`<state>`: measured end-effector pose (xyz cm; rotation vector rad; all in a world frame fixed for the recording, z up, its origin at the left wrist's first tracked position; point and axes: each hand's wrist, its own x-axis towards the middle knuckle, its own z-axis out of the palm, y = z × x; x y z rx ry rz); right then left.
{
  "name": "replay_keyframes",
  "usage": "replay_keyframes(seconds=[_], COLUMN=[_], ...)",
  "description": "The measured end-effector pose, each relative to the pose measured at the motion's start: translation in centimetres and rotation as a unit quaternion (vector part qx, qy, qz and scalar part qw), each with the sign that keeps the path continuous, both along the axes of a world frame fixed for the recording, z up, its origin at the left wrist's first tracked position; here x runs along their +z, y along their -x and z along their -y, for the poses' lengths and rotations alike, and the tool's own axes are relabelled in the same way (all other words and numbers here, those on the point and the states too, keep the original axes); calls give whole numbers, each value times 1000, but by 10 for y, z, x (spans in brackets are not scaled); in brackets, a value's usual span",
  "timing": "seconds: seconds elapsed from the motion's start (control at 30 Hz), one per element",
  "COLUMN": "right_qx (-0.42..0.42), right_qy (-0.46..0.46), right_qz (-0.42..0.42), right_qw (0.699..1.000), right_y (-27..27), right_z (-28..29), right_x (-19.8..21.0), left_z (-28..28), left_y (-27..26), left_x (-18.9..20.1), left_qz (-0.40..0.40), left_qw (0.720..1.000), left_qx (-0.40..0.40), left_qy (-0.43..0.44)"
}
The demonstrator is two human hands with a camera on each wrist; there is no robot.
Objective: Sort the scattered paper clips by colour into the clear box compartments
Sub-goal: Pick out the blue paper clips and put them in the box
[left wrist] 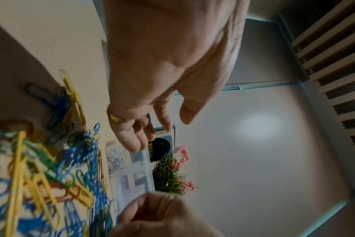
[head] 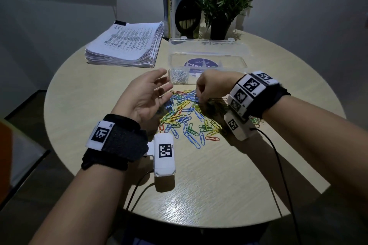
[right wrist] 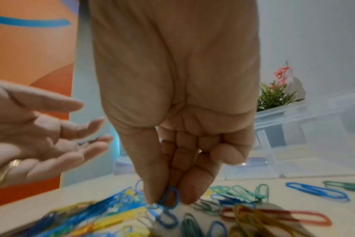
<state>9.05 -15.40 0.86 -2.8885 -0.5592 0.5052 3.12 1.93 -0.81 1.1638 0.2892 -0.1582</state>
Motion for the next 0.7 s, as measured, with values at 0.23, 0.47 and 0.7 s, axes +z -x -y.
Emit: replay_keyframes(seconds=[0.23, 0.47, 0.7], right_qx=[-13, -31, -5], right_qy=[-73, -225, 88], right_qz=[-44, -47, 54], right_qw=[996, 973, 995], right_y=[-2, 0, -5], right_z=[3, -11, -15], right_x=[10, 24, -5], left_z=[24, 38, 26], left_y=[-3, -8, -22], left_x=[-17, -20, -19], left_qz=[-20, -66, -66], left_qw=[998, 980, 967], left_qx=[9, 13, 74], left_qy=[55, 188, 236])
